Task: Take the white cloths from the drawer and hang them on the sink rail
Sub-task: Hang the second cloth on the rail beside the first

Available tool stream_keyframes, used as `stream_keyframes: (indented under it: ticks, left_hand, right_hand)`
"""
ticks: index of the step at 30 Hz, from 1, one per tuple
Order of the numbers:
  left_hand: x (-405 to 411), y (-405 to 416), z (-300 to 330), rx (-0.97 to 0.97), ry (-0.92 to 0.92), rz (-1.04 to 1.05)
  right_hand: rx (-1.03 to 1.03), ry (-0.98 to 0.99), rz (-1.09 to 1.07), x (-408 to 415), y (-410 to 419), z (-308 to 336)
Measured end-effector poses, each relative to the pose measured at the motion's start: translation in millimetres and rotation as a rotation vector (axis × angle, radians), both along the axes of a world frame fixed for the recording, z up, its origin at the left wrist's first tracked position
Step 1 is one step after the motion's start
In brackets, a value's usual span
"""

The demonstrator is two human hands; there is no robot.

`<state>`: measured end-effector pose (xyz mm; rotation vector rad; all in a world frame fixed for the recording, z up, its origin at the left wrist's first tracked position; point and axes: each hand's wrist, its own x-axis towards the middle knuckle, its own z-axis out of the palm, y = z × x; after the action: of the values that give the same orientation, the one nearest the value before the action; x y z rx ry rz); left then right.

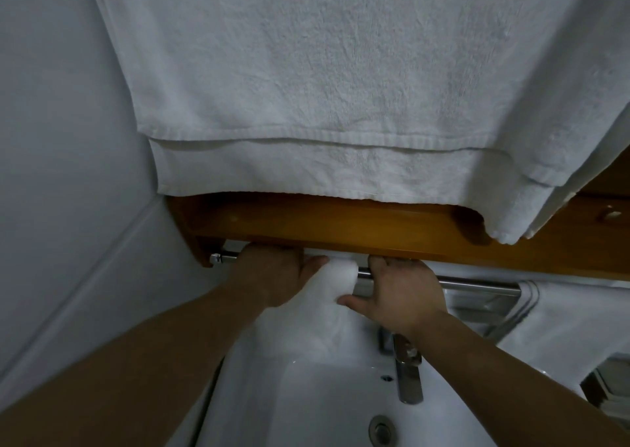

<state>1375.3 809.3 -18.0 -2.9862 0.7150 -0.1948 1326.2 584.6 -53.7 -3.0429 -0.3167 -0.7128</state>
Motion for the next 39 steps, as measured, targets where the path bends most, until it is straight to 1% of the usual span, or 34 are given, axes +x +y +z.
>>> stream_keyframes:
  ticks: [2,3,4,6,8,9,10,12,13,14,17,18,19,23,29,33,35,36,37,38,39]
  left_hand:
    - [10,-2,5,-0.029,0.053,-0.006]
    - [14,-2,8,-0.085,0.135,0.013]
    - [18,-2,11,-0.136,0.256,0.03]
    - [20,-9,21,-0.176,0.451,0.055]
    - [18,-13,24,-0.213,0.489,0.068]
    - [14,-16,26,-0.222,0.465,0.073]
    - [10,-18,25,-0.179,0.407,0.064]
    - [-3,-25,22,0.0,0.169,-0.004]
    - [-10,-30,20,0.044,0.102,-0.062]
    - [-17,-33,16,0.037,0.087,-0.075]
    - [-30,-38,0,-0.111,0.035,0.0]
    - [-32,-37,-6,-0.115,0.001,0.017]
    - [-33,-36,-10,-0.117,-0.043,0.024]
    - [-27,-33,-22,-0.113,-0.109,0.011]
    - [-8,-31,-28,-0.117,-0.241,-0.089]
    - [11,-33,-20,-0.084,-0.276,-0.123]
    - [12,-34,-19,-0.055,-0.259,-0.164]
    - [14,-36,-17,-0.073,-0.175,-0.166]
    - [18,-36,-15,-0.114,-0.013,-0.107]
    - [22,-37,-10,-0.202,0.248,-0.03]
    - [25,-39,-2,-0.35,0.526,0.042]
  right_hand:
    - [0.004,-0.003,-0.002,0,-1,-1]
    - [0.007,-0.003,0.0,1,-1,-1]
    - [0.01,-0.003,0.003,1,-1,-1]
    - [0.013,-0.003,0.006,1,0,0]
    - [0.013,-0.003,0.003,1,0,0]
    - [0.013,-0.006,0.001,1,0,0]
    - [0.014,-0.007,0.001,1,0,0]
    - [0.019,-0.006,0.003,1,0,0]
    - [0.023,-0.007,0.005,1,0,0]
    - [0.025,-0.006,0.006,0,0,1]
    - [0.024,0.002,0.013,0,0,1]
    - [0.023,-0.001,0.015,0,0,1]
    - [0.021,-0.005,0.015,0,0,1]
    - [0.013,-0.016,0.007,0,0,1]
    - [0.021,-0.022,0.017,1,-1,-1]
    - [0.024,-0.043,0.015,1,-2,-2]
    - [0.021,-0.05,0.012,1,-1,-2]
    - [0.02,-0.053,0.011,1,-1,-2]
    - [0.019,-0.053,0.008,2,-1,-2]
    - [0.018,-0.05,0.005,1,-1,-2]
    - [0.013,-0.047,0.003,1,0,-2]
